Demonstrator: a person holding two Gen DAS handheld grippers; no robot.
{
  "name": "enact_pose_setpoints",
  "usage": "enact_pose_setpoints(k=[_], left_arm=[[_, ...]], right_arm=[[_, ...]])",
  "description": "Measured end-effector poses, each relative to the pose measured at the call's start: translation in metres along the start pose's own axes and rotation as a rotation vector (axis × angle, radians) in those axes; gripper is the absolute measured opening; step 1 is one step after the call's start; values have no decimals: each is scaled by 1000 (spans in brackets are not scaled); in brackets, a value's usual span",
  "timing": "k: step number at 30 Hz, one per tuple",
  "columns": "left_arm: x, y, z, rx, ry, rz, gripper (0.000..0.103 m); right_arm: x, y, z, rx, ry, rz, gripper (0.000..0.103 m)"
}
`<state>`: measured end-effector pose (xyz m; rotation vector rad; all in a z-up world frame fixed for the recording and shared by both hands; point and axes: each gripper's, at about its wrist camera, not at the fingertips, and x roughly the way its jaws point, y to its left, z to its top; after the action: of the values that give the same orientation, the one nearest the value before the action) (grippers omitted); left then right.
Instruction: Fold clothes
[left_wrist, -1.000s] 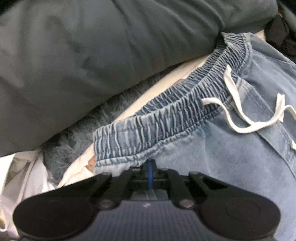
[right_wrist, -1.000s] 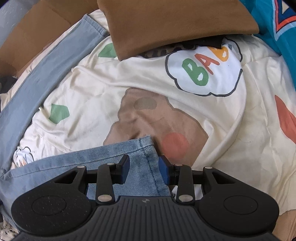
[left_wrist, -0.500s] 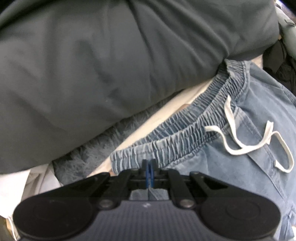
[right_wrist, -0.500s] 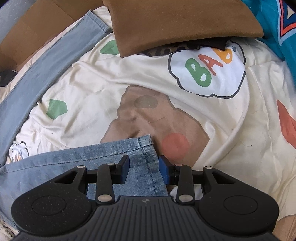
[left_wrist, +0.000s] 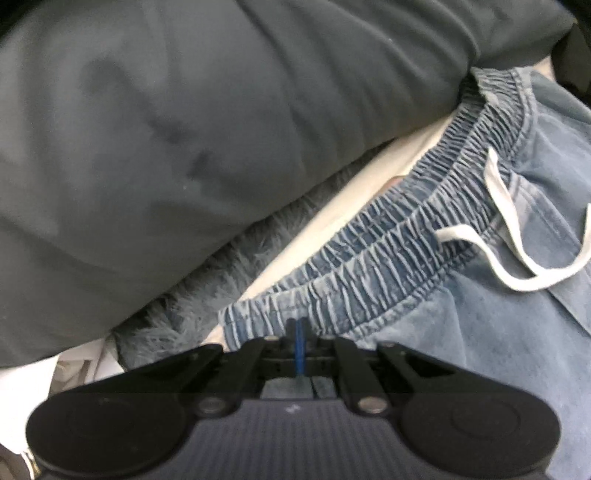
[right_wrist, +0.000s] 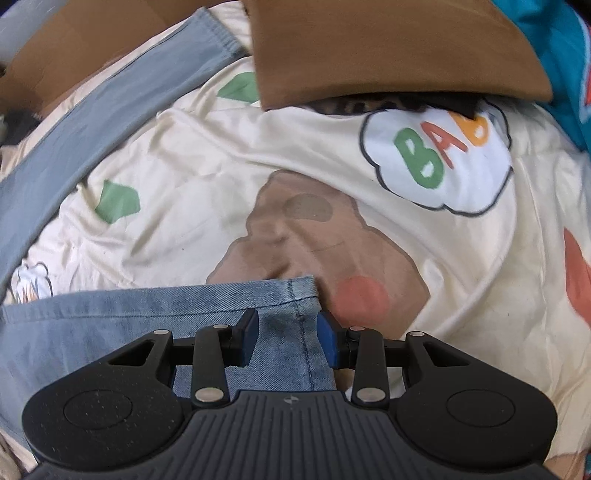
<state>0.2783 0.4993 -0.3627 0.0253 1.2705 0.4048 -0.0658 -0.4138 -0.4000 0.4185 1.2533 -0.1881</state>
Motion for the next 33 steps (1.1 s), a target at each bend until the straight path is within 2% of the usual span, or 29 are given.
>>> enact_pose_setpoints(k=[5,8,13,22,23,24,25,26,29,33], left_arm=[[-13,2,3,-6,-5,-1,3],[-26,1,3,1,-22,7,4],[-49,-11,-3,13,-49,-35,5],[-86,-62,-22,65,-43,-209,6],[-92,-68,-24,70,-40,-227,6],[-94,-74,-26,70,-39,-247,6],[-96,-80,-27,68,-38,-268,6],[-97,-85,-28,67,-37,-290,6],[-109,-102,-37,32,-21,-400,7],[-122,-139,-58,131,9,-490,7]], right_arm=[[4,3,-1,-56,-6,16,42],[9,1,1,-68,-16,-5,42],[19,-6,8,-77,-23,-5,43],[32,-3,12,-185,-17,49,44],[32,-3,11,-194,-19,53,42],[31,-3,11,-203,-21,54,36],[30,-3,11,-206,-23,49,23],[29,-3,11,-203,-26,44,15],[20,-4,11,-170,-37,34,14],[0,-4,9,-140,-62,14,13]])
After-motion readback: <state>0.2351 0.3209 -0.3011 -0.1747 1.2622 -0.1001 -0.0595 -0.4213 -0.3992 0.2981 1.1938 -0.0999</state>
